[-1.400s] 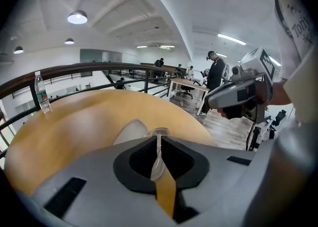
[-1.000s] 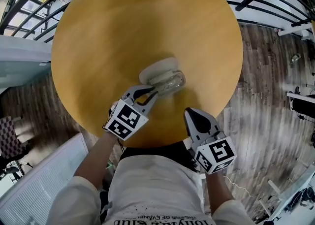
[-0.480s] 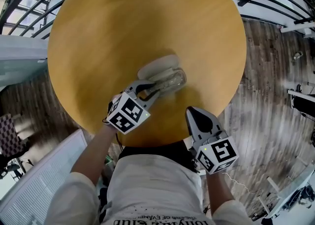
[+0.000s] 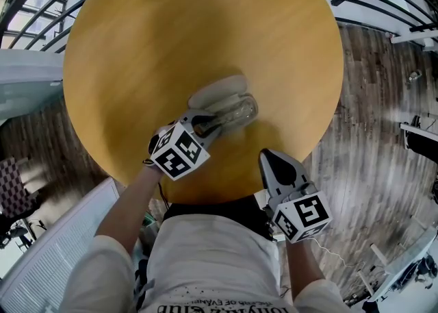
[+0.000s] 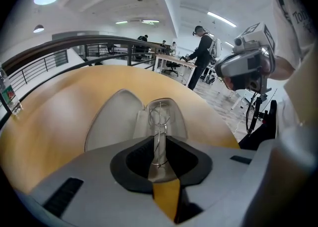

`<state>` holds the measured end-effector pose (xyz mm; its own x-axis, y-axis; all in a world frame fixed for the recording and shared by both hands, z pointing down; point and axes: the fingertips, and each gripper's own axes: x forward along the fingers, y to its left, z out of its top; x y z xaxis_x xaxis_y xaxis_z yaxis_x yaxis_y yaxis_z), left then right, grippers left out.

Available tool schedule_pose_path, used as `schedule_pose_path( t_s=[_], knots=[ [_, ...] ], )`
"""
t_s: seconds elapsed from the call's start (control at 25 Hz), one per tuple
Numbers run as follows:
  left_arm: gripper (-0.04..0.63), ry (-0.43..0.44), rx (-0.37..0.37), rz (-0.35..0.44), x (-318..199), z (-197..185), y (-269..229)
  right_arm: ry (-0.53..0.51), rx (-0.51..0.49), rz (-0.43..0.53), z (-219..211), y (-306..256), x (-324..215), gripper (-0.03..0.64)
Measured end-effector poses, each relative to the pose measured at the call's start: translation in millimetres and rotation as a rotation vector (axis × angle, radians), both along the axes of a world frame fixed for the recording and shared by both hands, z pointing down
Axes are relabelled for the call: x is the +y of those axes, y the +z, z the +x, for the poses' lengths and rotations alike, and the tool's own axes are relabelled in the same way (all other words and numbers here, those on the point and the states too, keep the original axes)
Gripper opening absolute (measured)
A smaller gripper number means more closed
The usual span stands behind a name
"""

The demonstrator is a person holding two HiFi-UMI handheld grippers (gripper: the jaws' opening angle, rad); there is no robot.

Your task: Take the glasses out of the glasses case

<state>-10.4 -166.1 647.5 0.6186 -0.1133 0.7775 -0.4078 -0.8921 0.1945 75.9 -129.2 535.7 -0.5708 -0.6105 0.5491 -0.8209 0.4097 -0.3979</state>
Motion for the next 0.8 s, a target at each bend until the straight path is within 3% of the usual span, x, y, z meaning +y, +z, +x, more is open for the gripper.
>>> schedule_pose_path(
  t_s=[0.36,0.8],
  knots=[
    [0.075,0.019,-0.020,-0.030,-0.4,-0.2,7.5,0.004,-0.013,-0.007,-2.8,0.6,-0.9,0.025],
    [0.071,0.133,-0.098,-0.003,-0.8,7.9,16.3,0.010,-0.024,-0.018,3.4,3.4,-6.6,0.025]
  ],
)
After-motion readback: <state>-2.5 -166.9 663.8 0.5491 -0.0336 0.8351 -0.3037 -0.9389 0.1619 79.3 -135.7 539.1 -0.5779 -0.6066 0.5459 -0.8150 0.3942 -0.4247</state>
